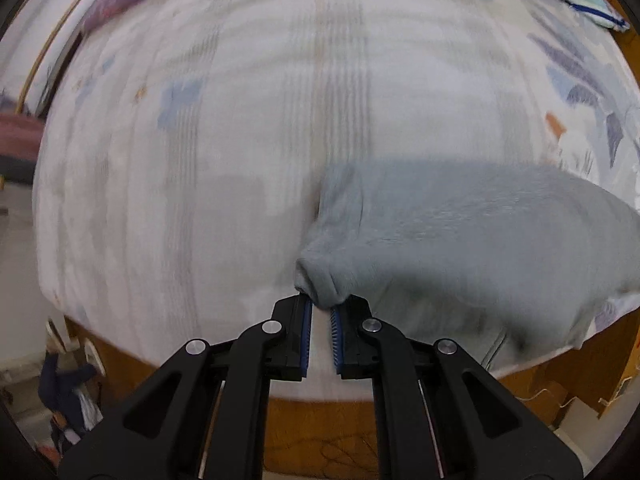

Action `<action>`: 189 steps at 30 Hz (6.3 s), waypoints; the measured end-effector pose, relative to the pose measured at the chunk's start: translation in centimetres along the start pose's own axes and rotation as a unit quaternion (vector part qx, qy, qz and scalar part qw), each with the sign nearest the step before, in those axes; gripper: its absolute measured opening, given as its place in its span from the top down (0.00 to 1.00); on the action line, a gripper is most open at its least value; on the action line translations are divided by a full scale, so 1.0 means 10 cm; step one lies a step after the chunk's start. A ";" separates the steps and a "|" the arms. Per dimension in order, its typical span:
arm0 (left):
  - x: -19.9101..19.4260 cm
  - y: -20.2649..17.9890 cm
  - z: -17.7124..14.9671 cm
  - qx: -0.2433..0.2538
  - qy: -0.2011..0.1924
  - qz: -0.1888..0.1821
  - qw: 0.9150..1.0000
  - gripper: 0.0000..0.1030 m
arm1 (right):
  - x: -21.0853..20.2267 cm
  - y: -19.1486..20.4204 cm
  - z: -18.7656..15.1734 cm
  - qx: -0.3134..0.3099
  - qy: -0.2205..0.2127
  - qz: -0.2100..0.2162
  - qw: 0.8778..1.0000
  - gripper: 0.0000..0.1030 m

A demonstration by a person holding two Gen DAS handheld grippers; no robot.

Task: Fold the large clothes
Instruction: 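Flip the hoodie bundle over with both tools and open them, then grasp the grey hoodie bundle edge with both tools and lift it, then open both tools and move them back above the hoodie bundle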

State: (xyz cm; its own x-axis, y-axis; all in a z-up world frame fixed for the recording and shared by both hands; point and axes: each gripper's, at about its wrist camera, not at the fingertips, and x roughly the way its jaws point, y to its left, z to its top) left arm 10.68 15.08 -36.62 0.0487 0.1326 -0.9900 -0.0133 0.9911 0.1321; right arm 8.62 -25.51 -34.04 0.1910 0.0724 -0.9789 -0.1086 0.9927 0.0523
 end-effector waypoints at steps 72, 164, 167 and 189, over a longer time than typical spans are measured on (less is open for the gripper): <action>1.08 0.48 0.61 -0.212 0.100 -0.209 0.949 0.16 | 1.00 -0.79 0.14 0.341 0.132 0.128 0.922 0.18; 1.53 -1.47 2.85 -0.019 -0.265 -0.072 0.961 0.89 | 1.82 0.67 2.43 0.048 -0.227 0.068 0.970 0.96; 1.53 -1.23 2.88 -0.023 -0.260 -0.098 0.960 0.97 | 1.70 0.40 2.42 0.026 -0.230 0.048 0.972 1.00; 1.08 -0.45 2.71 -0.011 -0.240 -0.006 0.971 0.96 | 0.99 -0.42 1.60 0.143 -0.221 -0.013 0.965 0.95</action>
State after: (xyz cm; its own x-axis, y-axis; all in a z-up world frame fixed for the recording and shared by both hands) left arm 38.37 12.19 -46.50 0.5095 0.1142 -0.8529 -0.0310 0.9930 0.1144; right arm 26.55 -27.40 -40.81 0.5939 0.0177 -0.8044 0.1634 0.9763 0.1422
